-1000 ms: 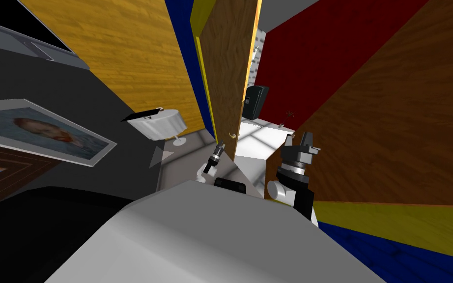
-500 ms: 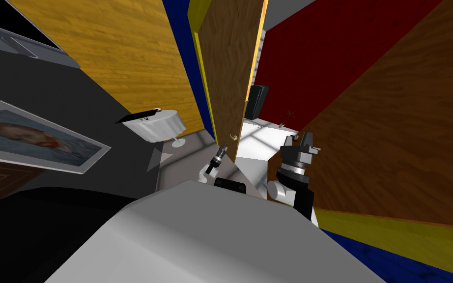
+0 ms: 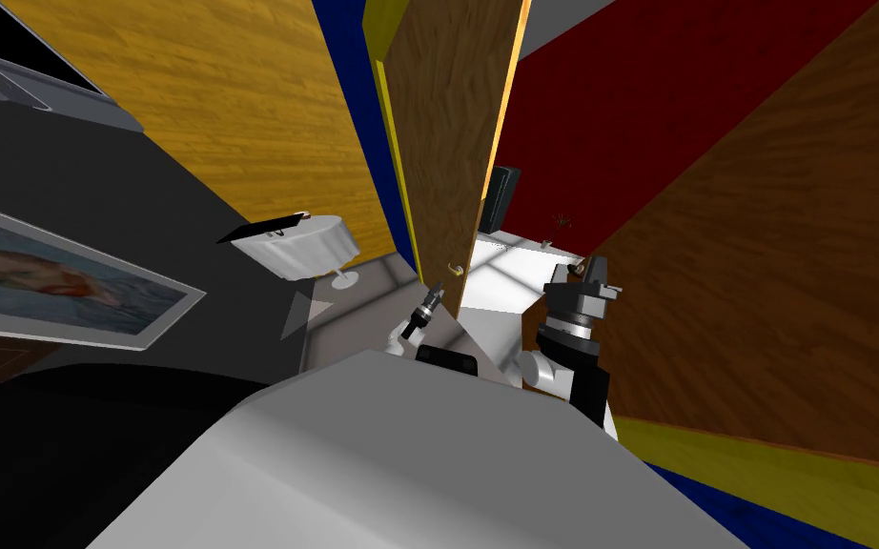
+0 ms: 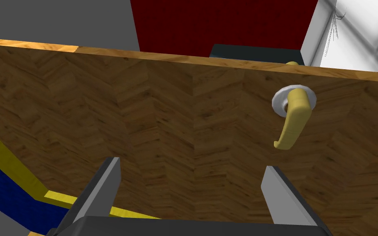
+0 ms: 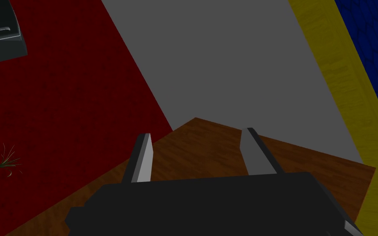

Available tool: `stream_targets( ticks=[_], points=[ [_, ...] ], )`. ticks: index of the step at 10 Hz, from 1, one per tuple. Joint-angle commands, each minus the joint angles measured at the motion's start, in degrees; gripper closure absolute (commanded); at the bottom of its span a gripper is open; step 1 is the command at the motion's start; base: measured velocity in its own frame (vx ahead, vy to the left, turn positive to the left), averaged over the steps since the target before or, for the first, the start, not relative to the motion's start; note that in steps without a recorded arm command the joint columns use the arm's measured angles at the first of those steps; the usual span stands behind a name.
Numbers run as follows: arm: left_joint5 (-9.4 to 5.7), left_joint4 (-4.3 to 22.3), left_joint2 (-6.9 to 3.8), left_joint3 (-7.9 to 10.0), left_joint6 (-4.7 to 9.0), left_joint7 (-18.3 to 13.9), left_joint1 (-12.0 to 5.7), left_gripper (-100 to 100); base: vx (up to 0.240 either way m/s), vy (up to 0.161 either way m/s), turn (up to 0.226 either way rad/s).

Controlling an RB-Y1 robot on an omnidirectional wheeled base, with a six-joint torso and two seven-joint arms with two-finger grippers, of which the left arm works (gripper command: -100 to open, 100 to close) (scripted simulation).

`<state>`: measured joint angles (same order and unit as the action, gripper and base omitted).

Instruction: Push the door open

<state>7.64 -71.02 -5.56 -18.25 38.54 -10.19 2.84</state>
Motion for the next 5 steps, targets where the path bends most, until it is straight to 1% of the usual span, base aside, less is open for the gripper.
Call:
stream_targets(
  ticks=[1,5],
  points=[
    [0.33,2.5,0.20,-0.71,0.45,-0.3,-1.10,-100,0.082,0.071,-0.030],
    [1.08,8.4,0.41,-2.45,2.00,-1.2,-3.26,-100,0.092,0.081,-0.028]
  ],
)
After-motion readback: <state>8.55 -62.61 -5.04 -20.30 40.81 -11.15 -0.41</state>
